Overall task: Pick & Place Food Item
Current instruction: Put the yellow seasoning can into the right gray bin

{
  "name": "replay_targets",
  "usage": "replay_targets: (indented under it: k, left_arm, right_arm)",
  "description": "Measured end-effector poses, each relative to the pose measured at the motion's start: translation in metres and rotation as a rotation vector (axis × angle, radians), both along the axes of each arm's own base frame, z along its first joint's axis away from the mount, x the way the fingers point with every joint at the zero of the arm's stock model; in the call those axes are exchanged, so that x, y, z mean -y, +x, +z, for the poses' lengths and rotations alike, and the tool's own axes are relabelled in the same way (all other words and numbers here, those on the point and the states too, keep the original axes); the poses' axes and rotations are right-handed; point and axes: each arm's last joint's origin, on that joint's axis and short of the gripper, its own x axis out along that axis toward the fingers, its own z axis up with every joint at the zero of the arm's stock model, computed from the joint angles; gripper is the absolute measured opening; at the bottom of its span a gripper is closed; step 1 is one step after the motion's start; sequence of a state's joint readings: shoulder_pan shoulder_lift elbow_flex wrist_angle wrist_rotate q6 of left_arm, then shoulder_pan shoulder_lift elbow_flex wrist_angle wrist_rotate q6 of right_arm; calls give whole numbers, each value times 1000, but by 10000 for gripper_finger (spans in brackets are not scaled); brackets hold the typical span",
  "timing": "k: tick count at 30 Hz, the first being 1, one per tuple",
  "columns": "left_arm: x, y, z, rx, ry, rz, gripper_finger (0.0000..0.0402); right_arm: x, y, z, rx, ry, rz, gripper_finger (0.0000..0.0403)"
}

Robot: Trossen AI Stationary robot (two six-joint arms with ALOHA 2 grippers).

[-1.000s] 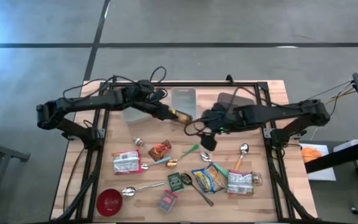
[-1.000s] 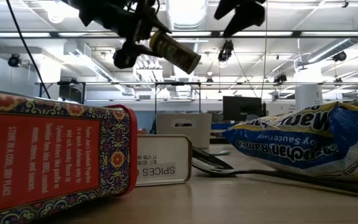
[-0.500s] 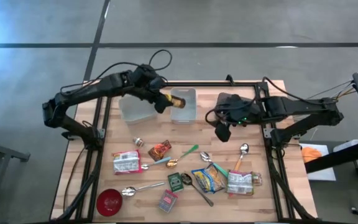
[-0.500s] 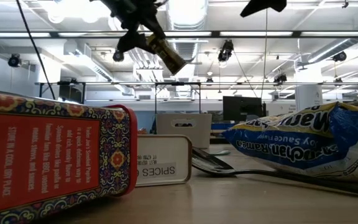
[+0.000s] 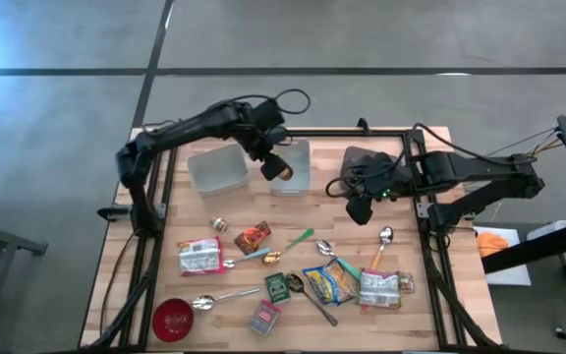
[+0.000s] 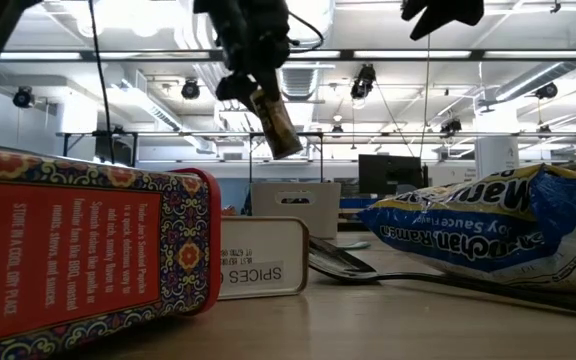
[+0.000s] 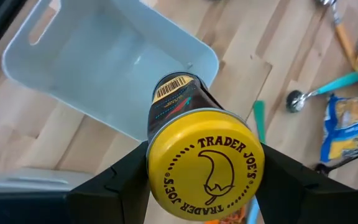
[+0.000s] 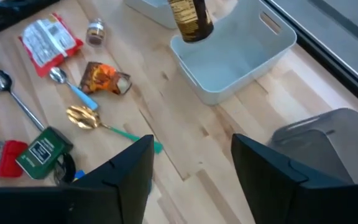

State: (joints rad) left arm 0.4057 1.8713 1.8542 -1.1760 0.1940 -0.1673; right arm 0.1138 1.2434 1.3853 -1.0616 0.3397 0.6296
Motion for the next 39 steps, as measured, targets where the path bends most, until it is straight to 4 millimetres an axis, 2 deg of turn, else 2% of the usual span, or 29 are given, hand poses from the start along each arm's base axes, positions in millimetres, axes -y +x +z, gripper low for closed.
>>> replay_targets:
  k: [8, 13, 25, 35, 39]
  left_arm:
    - [-9, 18, -35, -106, 8, 4, 220]
    - [-13, 24, -51, -155, 22, 7, 220]
    - [-14, 34, -77, -215, 6, -31, 220]
    - [-14, 36, -79, -215, 24, -44, 220]
    - [-14, 34, -89, -233, 18, -44, 220]
  right_arm:
    - [0, -1, 0, -10, 0, 3, 180]
    - [0, -1, -1, -14, 0, 3, 178]
    - [0, -1, -3, -24, 1, -1, 178]
    - [0, -1, -3, -23, 1, -3, 178]
    - [0, -1, -3, -23, 1, -3, 178]
